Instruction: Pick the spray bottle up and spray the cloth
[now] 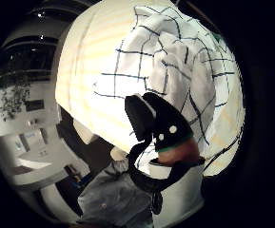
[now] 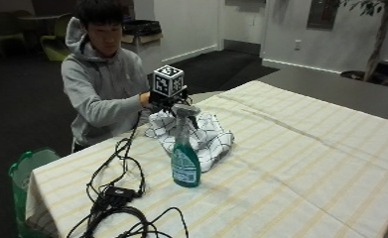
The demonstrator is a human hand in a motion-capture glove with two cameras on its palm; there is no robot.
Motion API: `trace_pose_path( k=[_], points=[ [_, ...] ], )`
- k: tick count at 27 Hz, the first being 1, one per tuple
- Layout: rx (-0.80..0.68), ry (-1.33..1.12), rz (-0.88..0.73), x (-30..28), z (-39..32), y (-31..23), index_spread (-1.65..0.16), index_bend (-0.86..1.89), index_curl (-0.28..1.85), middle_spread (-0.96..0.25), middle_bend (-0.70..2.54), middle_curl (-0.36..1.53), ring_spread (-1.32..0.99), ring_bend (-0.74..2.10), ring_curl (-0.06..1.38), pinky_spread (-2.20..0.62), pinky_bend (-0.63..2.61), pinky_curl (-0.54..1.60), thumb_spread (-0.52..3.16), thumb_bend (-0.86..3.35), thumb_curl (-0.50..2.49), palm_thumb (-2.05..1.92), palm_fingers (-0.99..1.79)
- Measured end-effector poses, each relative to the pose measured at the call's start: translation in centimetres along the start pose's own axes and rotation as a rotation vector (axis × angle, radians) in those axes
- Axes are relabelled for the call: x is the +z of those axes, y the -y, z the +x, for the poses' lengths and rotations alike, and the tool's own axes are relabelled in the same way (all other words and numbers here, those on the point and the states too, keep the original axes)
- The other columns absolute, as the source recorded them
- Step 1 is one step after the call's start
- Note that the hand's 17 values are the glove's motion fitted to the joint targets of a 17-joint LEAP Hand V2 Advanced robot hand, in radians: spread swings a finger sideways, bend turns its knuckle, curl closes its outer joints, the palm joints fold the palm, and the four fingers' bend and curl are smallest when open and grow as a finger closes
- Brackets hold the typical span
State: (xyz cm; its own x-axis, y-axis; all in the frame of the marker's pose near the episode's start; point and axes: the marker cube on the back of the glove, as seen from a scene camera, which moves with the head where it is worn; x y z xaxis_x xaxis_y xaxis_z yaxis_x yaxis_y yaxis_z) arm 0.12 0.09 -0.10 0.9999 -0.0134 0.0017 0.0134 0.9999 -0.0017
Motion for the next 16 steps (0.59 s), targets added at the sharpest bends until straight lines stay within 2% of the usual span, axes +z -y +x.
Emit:
trace_pose_path(
  k=[7, 16],
  points=[
    [-0.024, 0.006, 0.018, -0.2, 0.6, -0.8, -0.27, 0.20, 0.16, -0.04, 0.35, 0.15, 0.02, 0.18, 0.09, 0.18, 0.34, 0.16, 0.76, 0.21, 0.09, 0.39, 0.42],
    [0.014, 0.040, 0.036, -0.7, 3.0, -2.4, -0.33, 0.17, 0.22, -0.05, 0.33, 0.21, 0.04, 0.18, 0.12, 0.22, 0.33, 0.21, 1.01, 0.17, 0.12, 0.42, 0.41]
  ],
)
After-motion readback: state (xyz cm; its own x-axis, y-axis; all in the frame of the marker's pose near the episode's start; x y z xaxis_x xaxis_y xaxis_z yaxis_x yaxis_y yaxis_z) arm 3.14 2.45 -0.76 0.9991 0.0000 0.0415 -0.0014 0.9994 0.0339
